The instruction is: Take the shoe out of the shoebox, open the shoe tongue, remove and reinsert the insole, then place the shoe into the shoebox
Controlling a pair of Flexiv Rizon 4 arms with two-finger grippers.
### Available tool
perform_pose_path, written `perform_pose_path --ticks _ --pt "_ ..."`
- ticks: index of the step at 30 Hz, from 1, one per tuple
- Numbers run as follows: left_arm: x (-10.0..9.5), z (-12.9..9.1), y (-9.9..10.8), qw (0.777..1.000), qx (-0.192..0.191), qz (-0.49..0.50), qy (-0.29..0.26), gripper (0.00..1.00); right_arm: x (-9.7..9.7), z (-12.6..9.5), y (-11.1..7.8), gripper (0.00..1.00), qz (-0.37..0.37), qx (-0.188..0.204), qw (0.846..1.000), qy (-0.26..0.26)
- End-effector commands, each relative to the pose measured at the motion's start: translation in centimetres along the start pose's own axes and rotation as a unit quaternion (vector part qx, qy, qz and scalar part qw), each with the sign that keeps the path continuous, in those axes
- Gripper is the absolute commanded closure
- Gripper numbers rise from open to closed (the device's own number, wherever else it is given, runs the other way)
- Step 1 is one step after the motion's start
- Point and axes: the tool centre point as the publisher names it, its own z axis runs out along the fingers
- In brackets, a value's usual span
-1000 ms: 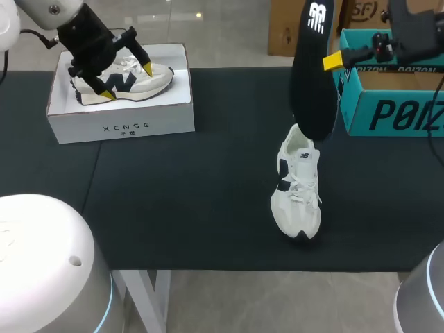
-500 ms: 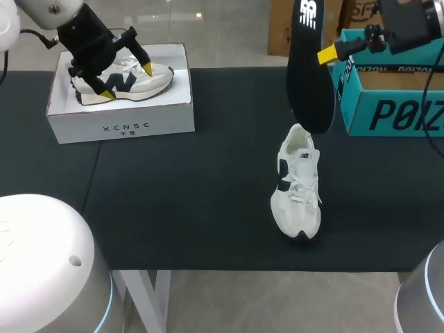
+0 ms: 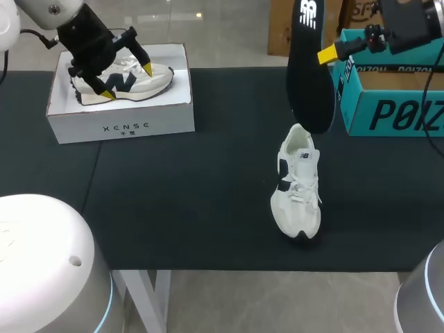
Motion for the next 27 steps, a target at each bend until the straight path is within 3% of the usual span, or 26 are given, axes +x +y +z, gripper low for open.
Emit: perform_pose_path --ticks 1,6,13,21,27 --pt "-0.1 0.0 0.1 1.0 0.0 0.0 0.002 0.0 0.0 0.0 0.1 1.0 0.0 0.001 1.0 -0.001" --pt "-0.1 0.0 0.1 1.0 0.0 0.0 0.002 0.0 -1.5 2.1 0.1 1.0 0.025 -0.008 1.0 0.0" --pt "-0.1 0.0 0.1 1.0 0.0 0.0 0.002 0.0 -4.9 4.3 2.0 1.0 0.031 -0.012 0.999 -0.021" --pt "-0.1 0.0 0.1 1.0 0.0 0.0 0.002 0.0 -8.4 5.2 3.9 1.0 0.021 -0.037 0.998 -0.037" --pt "-0.1 0.0 0.1 1.0 0.0 0.0 0.002 0.0 -11.3 5.7 3.5 1.0 0.031 -0.053 0.998 -0.026"
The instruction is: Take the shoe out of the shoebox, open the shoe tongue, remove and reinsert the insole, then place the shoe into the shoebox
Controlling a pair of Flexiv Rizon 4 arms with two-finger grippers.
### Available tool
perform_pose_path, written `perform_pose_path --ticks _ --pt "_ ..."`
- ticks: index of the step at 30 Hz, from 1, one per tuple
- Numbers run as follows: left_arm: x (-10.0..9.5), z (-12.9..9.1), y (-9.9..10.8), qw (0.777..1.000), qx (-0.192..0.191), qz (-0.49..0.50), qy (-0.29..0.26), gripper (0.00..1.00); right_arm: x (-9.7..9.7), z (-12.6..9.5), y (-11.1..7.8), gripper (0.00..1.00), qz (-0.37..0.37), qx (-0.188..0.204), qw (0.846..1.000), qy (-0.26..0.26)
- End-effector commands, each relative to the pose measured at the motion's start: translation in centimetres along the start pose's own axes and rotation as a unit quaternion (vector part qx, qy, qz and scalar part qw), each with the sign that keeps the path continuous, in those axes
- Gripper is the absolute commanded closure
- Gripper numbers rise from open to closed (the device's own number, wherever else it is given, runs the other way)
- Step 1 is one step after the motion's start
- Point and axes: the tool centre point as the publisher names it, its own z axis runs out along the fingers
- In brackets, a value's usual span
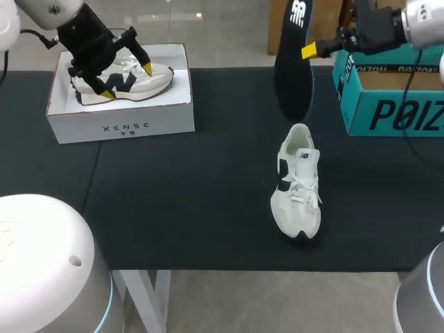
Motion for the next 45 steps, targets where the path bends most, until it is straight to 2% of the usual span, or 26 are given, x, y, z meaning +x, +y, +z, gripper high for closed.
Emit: perform_pose_path --ticks 1,9,17,23,38,45 --pt "-0.1 0.0 0.1 1.0 0.0 0.0 0.002 0.0 -2.5 1.1 -0.7 1.0 0.006 -0.008 1.0 0.019" --pt "-0.1 0.0 0.1 1.0 0.0 0.0 0.002 0.0 -6.5 1.7 -2.7 1.0 0.019 -0.014 0.999 0.031" --pt "-0.1 0.0 0.1 1.0 0.0 0.0 0.002 0.0 -10.0 1.6 -4.3 1.0 0.027 -0.012 0.999 0.021" --pt "-0.1 0.0 0.1 1.0 0.0 0.0 0.002 0.0 -11.8 1.4 -5.2 1.0 0.027 -0.002 1.0 0.005" --pt "-0.1 0.0 0.1 1.0 0.0 0.0 0.002 0.0 -13.8 2.3 -8.0 1.0 0.049 0.03 0.998 -0.015" --pt "-0.1 0.0 0.1 1.0 0.0 0.0 0.002 0.0 -13.7 2.7 -8.9 1.0 0.057 0.031 0.998 -0.015"
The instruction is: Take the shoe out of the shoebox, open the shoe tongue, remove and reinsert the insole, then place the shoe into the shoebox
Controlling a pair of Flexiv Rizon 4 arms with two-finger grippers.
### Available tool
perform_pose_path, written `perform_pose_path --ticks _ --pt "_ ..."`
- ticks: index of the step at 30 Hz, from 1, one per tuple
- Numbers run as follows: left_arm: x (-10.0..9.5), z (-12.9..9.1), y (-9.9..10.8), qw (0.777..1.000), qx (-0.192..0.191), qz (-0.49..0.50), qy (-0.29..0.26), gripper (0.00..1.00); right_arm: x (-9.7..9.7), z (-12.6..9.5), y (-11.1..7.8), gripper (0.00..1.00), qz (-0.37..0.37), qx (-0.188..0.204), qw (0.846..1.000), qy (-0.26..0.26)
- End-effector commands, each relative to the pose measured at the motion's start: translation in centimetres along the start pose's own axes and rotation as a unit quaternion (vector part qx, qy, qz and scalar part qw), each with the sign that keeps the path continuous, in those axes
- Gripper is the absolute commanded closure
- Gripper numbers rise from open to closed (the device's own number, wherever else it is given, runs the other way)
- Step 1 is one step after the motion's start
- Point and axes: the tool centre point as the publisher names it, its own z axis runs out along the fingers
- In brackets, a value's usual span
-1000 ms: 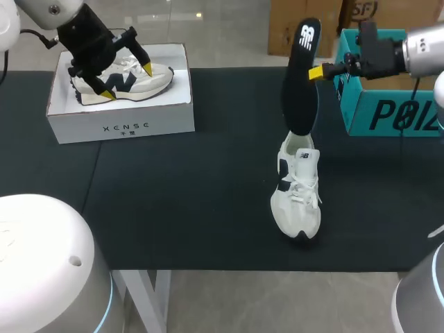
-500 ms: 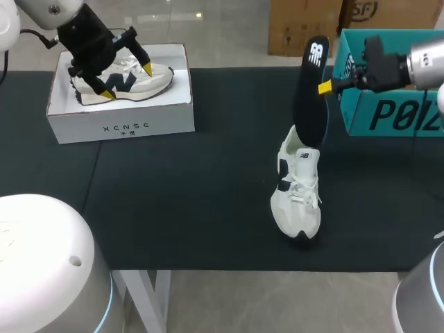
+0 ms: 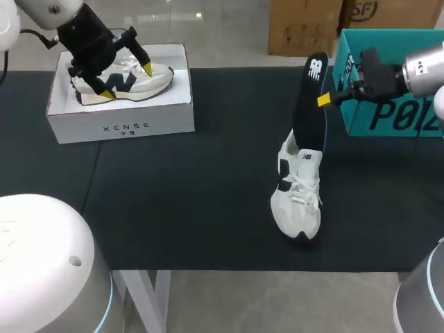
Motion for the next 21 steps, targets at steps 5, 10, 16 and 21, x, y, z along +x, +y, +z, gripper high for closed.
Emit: perform_pose_path --ticks 5,10,16,21 --pt "-0.1 0.0 0.1 1.0 0.0 0.0 0.002 0.0 0.3 0.6 -0.4 1.0 0.004 -0.025 1.0 0.012" --pt "-0.1 0.0 0.1 1.0 0.0 0.0 0.002 0.0 0.2 1.0 -1.0 1.0 0.001 -0.047 0.998 0.03" --pt "-0.1 0.0 0.1 1.0 0.0 0.0 0.002 0.0 0.0 1.8 -1.7 1.0 -0.003 -0.063 0.996 0.062" --pt "-0.1 0.0 0.1 1.0 0.0 0.0 0.002 0.0 0.2 2.5 -2.0 1.0 -0.006 -0.074 0.992 0.104"
